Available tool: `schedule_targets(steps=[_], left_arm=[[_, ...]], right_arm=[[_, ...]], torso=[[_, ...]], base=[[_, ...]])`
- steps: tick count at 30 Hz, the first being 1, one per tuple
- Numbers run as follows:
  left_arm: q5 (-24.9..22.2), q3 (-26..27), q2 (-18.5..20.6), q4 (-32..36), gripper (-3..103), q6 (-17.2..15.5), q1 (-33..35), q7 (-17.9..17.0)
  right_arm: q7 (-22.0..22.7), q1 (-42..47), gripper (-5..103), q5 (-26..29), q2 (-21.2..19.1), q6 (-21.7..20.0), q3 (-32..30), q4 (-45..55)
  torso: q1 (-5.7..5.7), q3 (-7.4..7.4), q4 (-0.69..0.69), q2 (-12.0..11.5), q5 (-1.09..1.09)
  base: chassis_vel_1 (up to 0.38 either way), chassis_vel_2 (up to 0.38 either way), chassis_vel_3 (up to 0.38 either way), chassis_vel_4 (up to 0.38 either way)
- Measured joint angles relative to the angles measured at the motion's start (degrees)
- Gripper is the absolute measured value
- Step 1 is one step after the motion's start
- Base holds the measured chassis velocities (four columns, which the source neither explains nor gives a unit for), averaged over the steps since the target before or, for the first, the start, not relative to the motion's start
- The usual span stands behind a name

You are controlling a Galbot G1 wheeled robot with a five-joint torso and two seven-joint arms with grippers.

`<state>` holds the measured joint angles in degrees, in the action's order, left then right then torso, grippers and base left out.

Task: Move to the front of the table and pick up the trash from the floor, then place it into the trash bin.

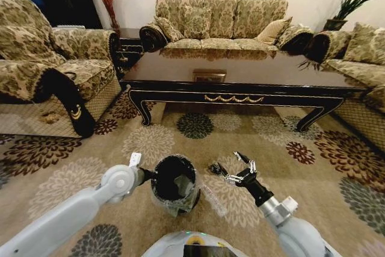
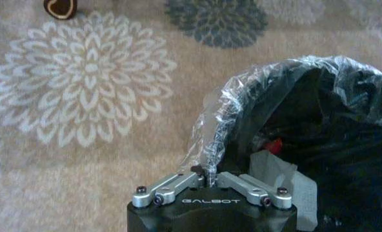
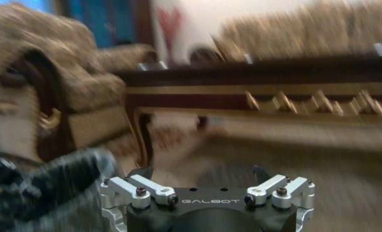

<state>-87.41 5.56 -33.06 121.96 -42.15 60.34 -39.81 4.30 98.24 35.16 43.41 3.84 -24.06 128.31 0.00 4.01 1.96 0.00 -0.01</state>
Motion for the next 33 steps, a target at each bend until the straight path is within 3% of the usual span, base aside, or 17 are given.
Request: schedule_targets(steps=[5, 6, 9, 17, 23, 26, 28, 30, 31, 33], left_arm=[[5.22, 1.23, 0.87, -2.4, 0, 0.0, 0.83, 6.15], [5.22, 1.23, 0.87, -2.4, 0, 0.0, 0.83, 6.15], [9.63, 5.18, 1.64, -3.73, 0, 0.01, 4.87, 11.52], [10.95, 13.71, 2.61, -7.06, 0, 0.01, 10.31, 15.5], [10.44, 15.38, 3.35, -8.6, 0, 0.01, 10.46, 16.31], [8.97, 16.25, 3.87, -9.95, 0, 0.02, 9.64, 16.56], [8.83, 16.19, 3.89, -10.12, 0, 0.02, 9.4, 16.56], [8.07, 16.13, 3.69, -10.36, 0, 0.03, 8.87, 16.57], [8.07, 16.13, 3.69, -10.36, 0, 0.03, 8.87, 16.57], [7.45, 16.76, 3.49, -10.34, 0, 0.03, 9.11, 16.55]], right_arm=[[5.09, -1.99, 100, 9.3, -4.95, -7.52, 0.41, -1.14], [5.09, -1.99, 100, 9.3, -4.95, -7.52, 0.41, -1.14], [6.48, -5.64, 100, 13.05, -10.16, -11.13, 3.28, -2.5], [6.41, -10.66, 100, 16.88, -17.15, -16.39, 10.11, -5.14], [6.39, -12.76, 100, 18.3, -19.14, -18.85, 13.11, -6.57], [7.01, -21.54, 100, 24.21, -22.23, -27.01, 21.11, -8.6], [7.33, -24.36, 100, 25.35, -22.61, -28.15, 23.68, -9.15], [8.83, -34.45, 100, 29.16, -22.29, -31.32, 33.01, -10.98], [8.83, -34.45, 100, 29.16, -22.29, -31.32, 33.01, -10.98], [10.71, -43.58, 100, 32.22, -19.78, -34.06, 41.88, -13.38]], torso=[[0.0, 0.0, -0.01, 0.0, 0.01], [0.0, 0.0, -0.01, 0.0, 0.01], [0.0, 0.0, 0.02, 0.0, -0.01], [0.0, 0.0, 0.02, 0.0, 0.01], [0.0, 0.01, 0.01, 0.0, 0.0], [0.0, 0.01, 0.0, 0.0, 0.0], [0.0, 0.0, 0.01, 0.0, -0.01], [0.0, 0.01, 0.01, 0.0, -0.01], [0.0, 0.01, 0.01, 0.0, -0.01], [0.0, 0.01, 0.01, 0.0, -0.02]], base=[[0.0, 0.0, 0.0, 0.0], [0.0, 0.0, 0.0, 0.0], [0.0, 0.0, 0.0, 0.0], [0.0, 0.0, 0.0, 0.0], [0.0, 0.0, 0.0, 0.0], [0.0, 0.0, 0.0, 0.0], [0.0, 0.0, 0.0, 0.0], [0.0, 0.0, 0.0, 0.0], [0.0, 0.0, 0.0, 0.0], [0.0, 0.0, 0.0, 0.0]])
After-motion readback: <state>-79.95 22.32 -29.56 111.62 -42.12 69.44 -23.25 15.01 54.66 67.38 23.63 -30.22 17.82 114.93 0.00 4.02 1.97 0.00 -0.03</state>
